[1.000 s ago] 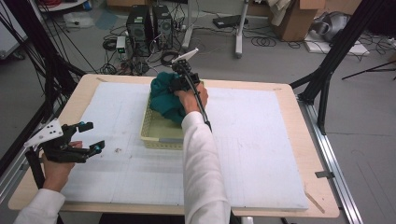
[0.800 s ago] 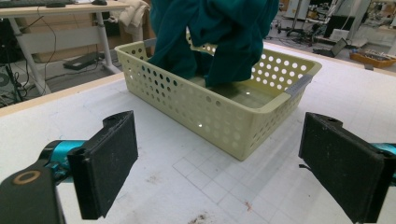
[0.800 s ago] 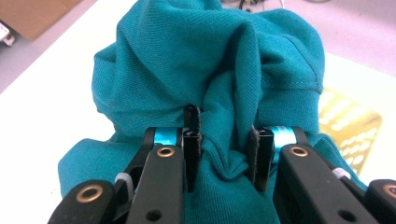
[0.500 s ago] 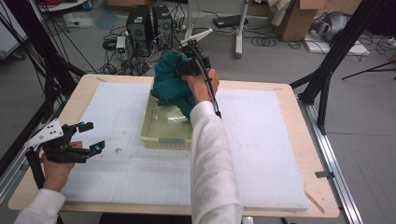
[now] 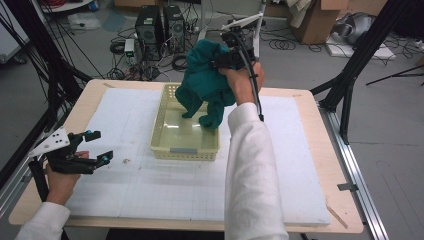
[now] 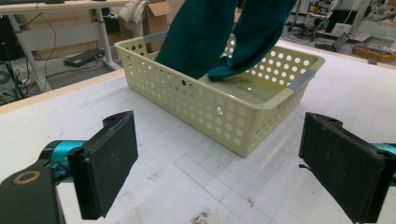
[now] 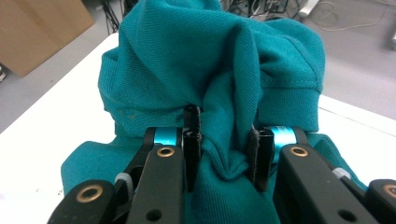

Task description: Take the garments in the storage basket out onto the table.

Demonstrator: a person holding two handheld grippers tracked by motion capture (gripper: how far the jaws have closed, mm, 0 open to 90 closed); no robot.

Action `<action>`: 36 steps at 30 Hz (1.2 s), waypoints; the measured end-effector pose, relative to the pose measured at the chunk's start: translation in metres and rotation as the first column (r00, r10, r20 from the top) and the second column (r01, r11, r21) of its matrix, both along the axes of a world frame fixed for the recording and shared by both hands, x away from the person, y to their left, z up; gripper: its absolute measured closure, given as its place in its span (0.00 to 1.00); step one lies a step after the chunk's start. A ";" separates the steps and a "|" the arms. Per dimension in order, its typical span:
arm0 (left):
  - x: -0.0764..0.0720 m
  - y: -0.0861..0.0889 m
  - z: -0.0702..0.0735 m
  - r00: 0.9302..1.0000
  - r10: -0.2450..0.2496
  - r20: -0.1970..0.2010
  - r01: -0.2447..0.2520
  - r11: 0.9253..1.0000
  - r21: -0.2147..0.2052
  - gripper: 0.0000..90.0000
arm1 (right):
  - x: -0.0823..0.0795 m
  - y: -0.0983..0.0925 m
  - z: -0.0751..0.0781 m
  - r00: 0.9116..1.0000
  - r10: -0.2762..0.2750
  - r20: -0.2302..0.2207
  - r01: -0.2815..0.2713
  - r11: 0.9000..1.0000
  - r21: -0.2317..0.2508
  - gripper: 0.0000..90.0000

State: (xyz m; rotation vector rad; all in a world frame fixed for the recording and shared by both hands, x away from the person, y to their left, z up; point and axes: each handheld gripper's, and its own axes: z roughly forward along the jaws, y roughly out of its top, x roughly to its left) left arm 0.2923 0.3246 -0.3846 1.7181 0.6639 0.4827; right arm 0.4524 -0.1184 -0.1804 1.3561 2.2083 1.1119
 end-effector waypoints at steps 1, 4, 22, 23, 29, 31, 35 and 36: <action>0.000 0.000 0.000 1.000 0.000 -0.001 0.000 1.000 0.008 0.13 | -0.002 -0.004 0.003 1.000 -0.006 0.001 0.006 1.000 0.001 0.82; 0.000 0.000 0.000 1.000 0.004 -0.004 -0.004 1.000 0.010 0.13 | -0.008 -0.019 0.010 1.000 -0.024 0.010 0.024 1.000 0.003 0.82; -0.001 0.001 -0.001 1.000 0.016 -0.005 -0.015 1.000 0.014 0.13 | -0.038 -0.093 0.049 0.991 -0.113 0.078 0.114 0.993 -0.003 0.82; -0.001 0.001 -0.001 1.000 0.017 -0.005 -0.017 1.000 0.010 0.13 | -0.042 -0.101 0.053 0.989 -0.123 0.083 0.124 0.992 -0.005 0.82; -0.001 0.003 0.000 1.000 0.020 -0.004 -0.020 1.000 0.018 0.13 | -0.051 -0.122 0.058 0.982 -0.157 0.100 0.158 0.987 -0.001 0.82; -0.001 0.002 -0.001 1.000 0.022 -0.005 -0.022 1.000 0.015 0.13 | -0.054 -0.130 0.061 0.980 -0.165 0.109 0.166 0.986 -0.005 0.82; -0.001 0.002 -0.001 1.000 0.023 -0.005 -0.023 1.000 0.019 0.13 | -0.059 -0.144 0.067 0.975 -0.182 0.124 0.184 0.983 -0.007 0.82; -0.001 0.002 -0.001 1.000 0.024 -0.006 -0.024 0.999 0.023 0.13 | -0.061 -0.148 0.069 0.974 -0.187 0.127 0.190 0.982 -0.007 0.82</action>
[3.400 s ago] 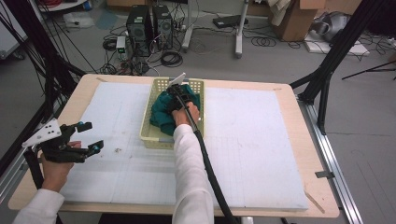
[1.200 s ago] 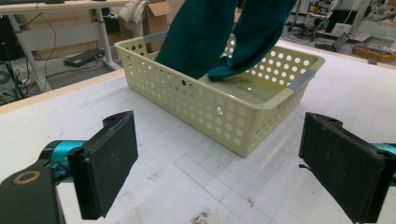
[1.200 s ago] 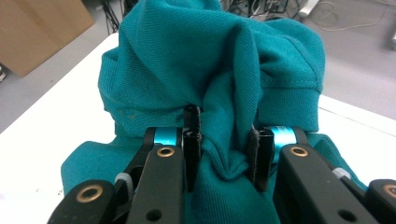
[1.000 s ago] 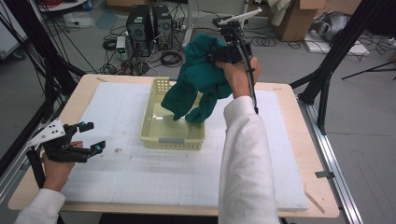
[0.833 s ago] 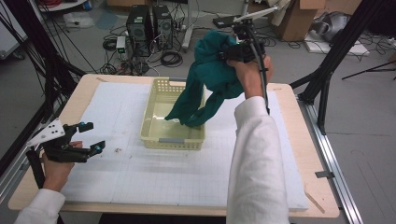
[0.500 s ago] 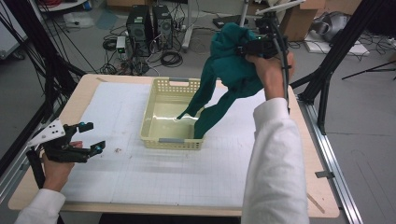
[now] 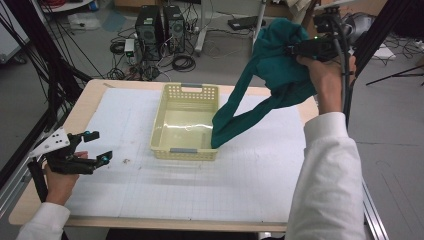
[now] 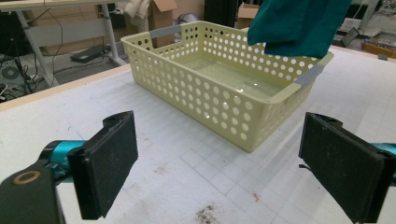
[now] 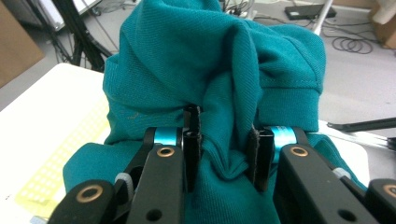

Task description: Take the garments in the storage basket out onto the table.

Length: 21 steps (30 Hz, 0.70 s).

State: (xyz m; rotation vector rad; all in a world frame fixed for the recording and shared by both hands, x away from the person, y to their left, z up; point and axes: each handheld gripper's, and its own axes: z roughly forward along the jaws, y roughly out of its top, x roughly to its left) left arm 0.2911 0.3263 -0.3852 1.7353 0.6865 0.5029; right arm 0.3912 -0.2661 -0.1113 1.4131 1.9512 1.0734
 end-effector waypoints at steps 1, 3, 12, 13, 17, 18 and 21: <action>0.000 0.000 0.000 1.000 0.000 0.000 0.000 1.000 0.000 0.13 | -0.002 -0.004 0.002 1.000 -0.006 0.008 0.006 1.000 -0.002 0.82; 0.000 0.000 0.000 1.000 0.001 0.000 -0.001 1.000 0.002 0.13 | -0.003 -0.006 0.003 1.000 -0.009 0.013 0.009 1.000 -0.001 0.82; 0.001 -0.002 0.000 1.000 0.003 -0.002 -0.003 1.000 0.008 0.13 | -0.006 -0.016 0.007 0.999 -0.017 0.031 0.017 1.000 0.001 0.82; 0.001 -0.002 0.000 1.000 0.003 -0.002 -0.003 1.000 0.008 0.13 | -0.005 -0.016 0.003 1.000 -0.010 0.029 0.010 1.000 0.004 0.82; 0.000 -0.002 0.000 1.000 0.003 -0.003 -0.003 1.000 0.009 0.13 | 0.000 -0.016 -0.007 1.000 -0.014 0.016 0.013 1.000 0.008 0.82; 0.000 -0.001 0.000 1.000 0.003 -0.003 -0.003 1.000 0.009 0.13 | 0.001 -0.016 -0.010 1.000 -0.024 0.013 0.024 1.000 0.013 0.82; 0.000 -0.001 0.000 1.000 0.005 -0.003 -0.005 1.000 0.009 0.13 | 0.005 -0.020 -0.019 1.000 -0.027 0.000 0.027 0.999 0.023 0.82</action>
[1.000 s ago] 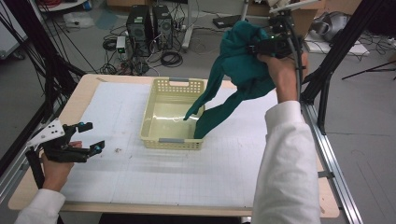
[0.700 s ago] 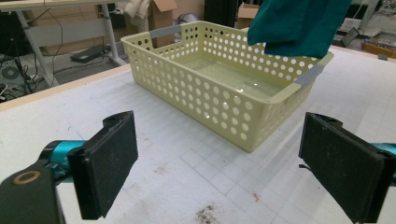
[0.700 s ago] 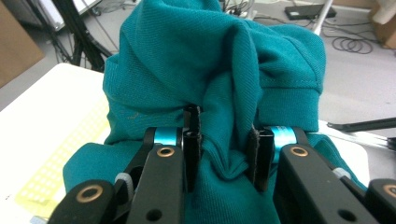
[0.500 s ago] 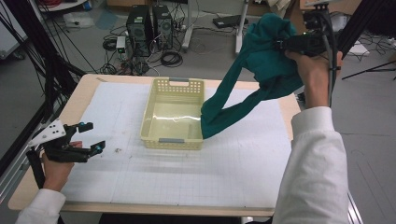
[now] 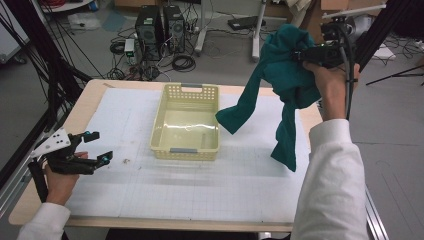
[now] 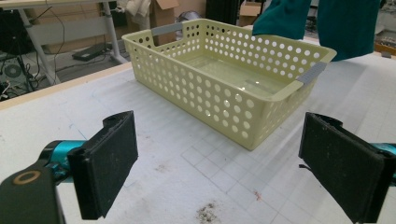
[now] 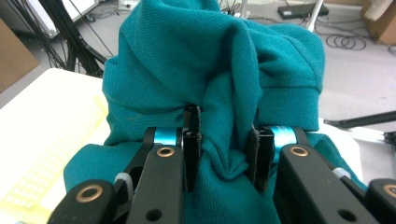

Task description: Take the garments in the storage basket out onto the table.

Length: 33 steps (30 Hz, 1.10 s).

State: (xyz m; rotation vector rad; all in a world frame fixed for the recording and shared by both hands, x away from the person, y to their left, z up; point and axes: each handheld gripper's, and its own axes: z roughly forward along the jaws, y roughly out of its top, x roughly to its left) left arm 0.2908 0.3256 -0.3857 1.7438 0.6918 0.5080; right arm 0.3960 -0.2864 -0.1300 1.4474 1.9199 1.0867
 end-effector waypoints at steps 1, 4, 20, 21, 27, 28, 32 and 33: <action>0.000 0.000 0.000 1.000 0.001 -0.001 -0.001 1.000 -0.001 0.13 | 0.001 0.000 -0.004 1.000 -0.006 -0.004 0.006 1.000 0.002 0.82; 0.000 0.000 0.000 1.000 0.002 -0.002 -0.002 1.000 0.000 0.13 | 0.005 -0.002 -0.016 1.000 -0.010 -0.023 0.010 1.000 0.013 0.82; -0.001 -0.001 0.000 1.000 0.001 -0.001 -0.001 1.000 0.005 0.13 | 0.035 0.007 -0.093 0.992 -0.023 -0.127 0.026 0.999 0.021 0.80; -0.002 -0.001 0.000 1.000 0.001 -0.001 -0.001 1.000 0.006 0.13 | 0.037 0.008 -0.099 0.990 -0.023 -0.139 0.026 0.999 0.025 0.80; -0.002 0.000 0.000 1.000 0.004 0.000 -0.004 1.000 0.001 0.13 | 0.045 0.013 -0.128 0.983 -0.023 -0.180 0.026 1.000 0.014 0.79; -0.002 0.000 0.000 1.000 0.004 -0.001 -0.004 1.000 0.001 0.13 | 0.046 0.013 -0.133 0.982 -0.023 -0.187 0.026 1.000 0.014 0.79; -0.002 0.000 0.000 1.000 0.005 0.000 -0.005 1.000 0.002 0.13 | 0.050 0.016 -0.157 0.975 -0.020 -0.220 0.024 1.000 0.015 0.78; -0.002 0.000 0.000 1.000 0.004 0.000 -0.004 1.000 0.001 0.13 | 0.050 0.016 -0.160 0.975 -0.018 -0.223 0.023 1.000 0.017 0.77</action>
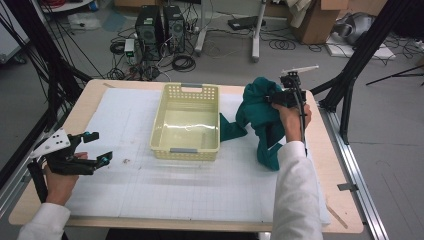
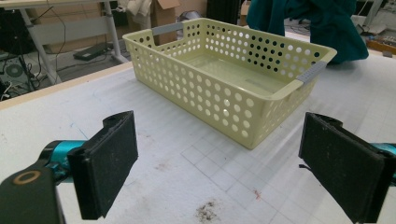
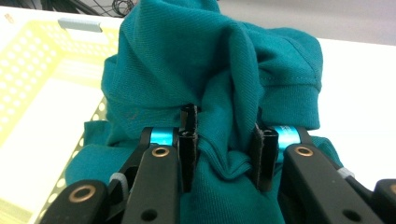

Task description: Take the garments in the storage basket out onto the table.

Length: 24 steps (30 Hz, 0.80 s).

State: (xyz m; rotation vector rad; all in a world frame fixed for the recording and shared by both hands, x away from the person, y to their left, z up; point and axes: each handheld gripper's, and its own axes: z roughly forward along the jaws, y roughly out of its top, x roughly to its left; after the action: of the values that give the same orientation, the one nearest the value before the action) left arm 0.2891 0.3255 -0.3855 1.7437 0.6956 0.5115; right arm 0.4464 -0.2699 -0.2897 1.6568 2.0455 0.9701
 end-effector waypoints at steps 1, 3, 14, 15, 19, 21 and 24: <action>0.000 0.000 0.000 1.000 0.000 0.000 0.000 1.000 0.001 0.13 | 0.001 0.001 -0.004 1.000 0.003 -0.002 -0.003 1.000 -0.001 0.76; 0.000 0.000 0.000 1.000 0.000 0.001 0.000 1.000 -0.002 0.13 | 0.001 0.002 -0.007 1.000 0.003 0.001 -0.003 1.000 -0.008 0.75; 0.000 0.001 0.000 1.000 0.001 0.001 -0.001 1.000 -0.004 0.13 | 0.003 0.008 -0.016 0.999 0.023 0.037 -0.022 0.999 -0.035 0.29; 0.000 0.001 0.000 1.000 0.000 0.002 0.000 1.000 -0.005 0.13 | 0.003 0.008 -0.016 0.999 0.023 0.037 -0.022 0.999 -0.035 0.29; 0.000 0.000 0.000 1.000 -0.001 0.001 0.001 1.000 -0.004 0.13 | -0.001 0.010 -0.014 0.997 0.053 0.051 -0.051 0.998 -0.043 0.17; 0.000 0.000 0.001 1.000 -0.004 0.003 0.004 1.000 -0.005 0.13 | -0.003 0.011 -0.013 0.996 0.072 0.051 -0.070 0.997 -0.034 0.14; -0.001 0.000 0.001 1.000 -0.005 0.004 0.005 1.000 -0.005 0.13 | -0.011 0.015 -0.008 0.989 0.118 0.090 -0.116 0.993 -0.031 0.09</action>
State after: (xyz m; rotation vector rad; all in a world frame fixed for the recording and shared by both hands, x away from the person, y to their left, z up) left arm 0.2884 0.3259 -0.3847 1.7389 0.6887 0.5091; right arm 0.4358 -0.2548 -0.2977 1.4661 2.1045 1.0337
